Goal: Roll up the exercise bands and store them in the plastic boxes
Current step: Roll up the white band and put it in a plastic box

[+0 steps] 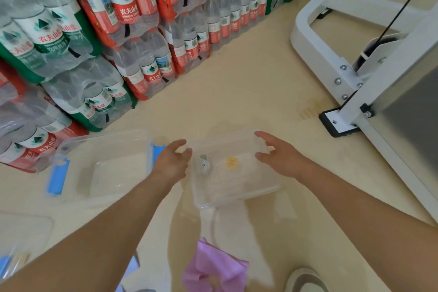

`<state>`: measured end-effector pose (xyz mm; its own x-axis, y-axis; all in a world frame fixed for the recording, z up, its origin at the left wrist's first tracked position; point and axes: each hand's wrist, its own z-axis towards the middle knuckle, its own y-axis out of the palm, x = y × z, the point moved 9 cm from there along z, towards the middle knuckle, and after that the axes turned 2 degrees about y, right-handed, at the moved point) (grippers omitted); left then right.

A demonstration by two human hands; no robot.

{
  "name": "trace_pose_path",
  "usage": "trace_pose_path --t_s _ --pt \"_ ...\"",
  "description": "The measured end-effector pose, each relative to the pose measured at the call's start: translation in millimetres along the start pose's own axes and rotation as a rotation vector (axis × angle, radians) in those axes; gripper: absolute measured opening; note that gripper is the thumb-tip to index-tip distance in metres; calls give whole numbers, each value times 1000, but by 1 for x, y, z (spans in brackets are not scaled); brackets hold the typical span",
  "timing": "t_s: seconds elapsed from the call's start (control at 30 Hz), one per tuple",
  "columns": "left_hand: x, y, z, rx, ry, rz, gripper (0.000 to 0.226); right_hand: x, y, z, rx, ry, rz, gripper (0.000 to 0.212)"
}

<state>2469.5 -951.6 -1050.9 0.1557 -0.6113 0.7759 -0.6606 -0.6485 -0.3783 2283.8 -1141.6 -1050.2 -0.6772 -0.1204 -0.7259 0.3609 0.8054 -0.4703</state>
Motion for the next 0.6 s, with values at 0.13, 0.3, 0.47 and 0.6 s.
trace_pose_path --t_s 0.13,0.3,0.47,0.6 --pt "13 1 34 46 53 129 30 -4 -7 27 133 69 143 45" --pt "11 0 46 77 27 155 25 9 -17 38 240 198 201 34" --pt "9 1 47 116 28 204 20 13 -16 43 269 264 300 15" --pt "11 1 48 111 18 219 19 14 -17 43 257 317 328 14"
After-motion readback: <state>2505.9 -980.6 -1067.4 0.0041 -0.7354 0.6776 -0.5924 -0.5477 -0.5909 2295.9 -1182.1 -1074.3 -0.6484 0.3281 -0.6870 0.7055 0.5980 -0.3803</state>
